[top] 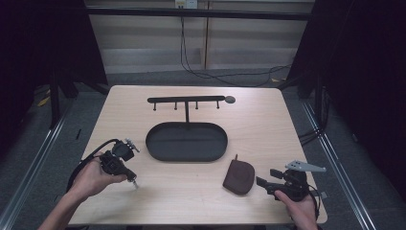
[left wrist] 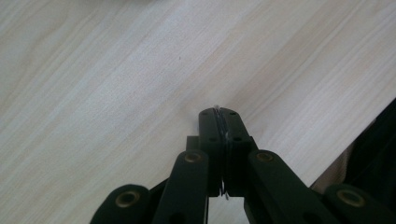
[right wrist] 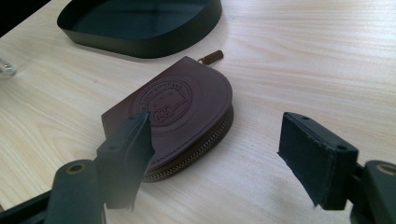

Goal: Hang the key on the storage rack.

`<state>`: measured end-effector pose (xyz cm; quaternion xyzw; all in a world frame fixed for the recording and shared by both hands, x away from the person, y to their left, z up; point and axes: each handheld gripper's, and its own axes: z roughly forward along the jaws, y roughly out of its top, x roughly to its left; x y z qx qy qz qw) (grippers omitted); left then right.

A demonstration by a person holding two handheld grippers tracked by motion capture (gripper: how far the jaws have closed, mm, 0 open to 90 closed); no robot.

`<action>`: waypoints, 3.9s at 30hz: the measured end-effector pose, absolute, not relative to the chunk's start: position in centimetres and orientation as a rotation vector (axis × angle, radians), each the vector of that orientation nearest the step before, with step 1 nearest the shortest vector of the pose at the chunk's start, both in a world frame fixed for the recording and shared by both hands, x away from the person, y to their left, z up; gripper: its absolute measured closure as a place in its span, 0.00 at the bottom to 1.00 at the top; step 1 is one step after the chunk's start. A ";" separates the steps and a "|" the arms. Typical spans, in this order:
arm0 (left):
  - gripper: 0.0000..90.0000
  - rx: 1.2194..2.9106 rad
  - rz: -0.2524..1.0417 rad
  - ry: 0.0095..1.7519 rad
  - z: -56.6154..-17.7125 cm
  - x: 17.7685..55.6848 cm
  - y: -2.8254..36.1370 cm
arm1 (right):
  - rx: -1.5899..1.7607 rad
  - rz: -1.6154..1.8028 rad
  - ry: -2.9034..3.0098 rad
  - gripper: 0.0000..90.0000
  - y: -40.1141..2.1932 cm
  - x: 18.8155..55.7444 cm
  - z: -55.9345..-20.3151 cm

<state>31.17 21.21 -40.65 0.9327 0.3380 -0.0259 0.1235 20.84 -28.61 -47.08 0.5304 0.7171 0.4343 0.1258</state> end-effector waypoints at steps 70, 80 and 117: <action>0.99 2.740 0.013 0.930 -31.8 35.5 17.7 | 1.554 1.250 2.100 0.27 -28.6 21.0 -47.2; 0.99 2.745 0.008 0.946 -31.3 36.8 17.1 | 1.555 1.253 2.100 0.27 -28.6 21.0 -47.3; 0.99 2.735 0.022 1.028 -28.3 42.5 14.7 | 1.557 1.256 2.103 0.27 -28.6 20.9 -47.2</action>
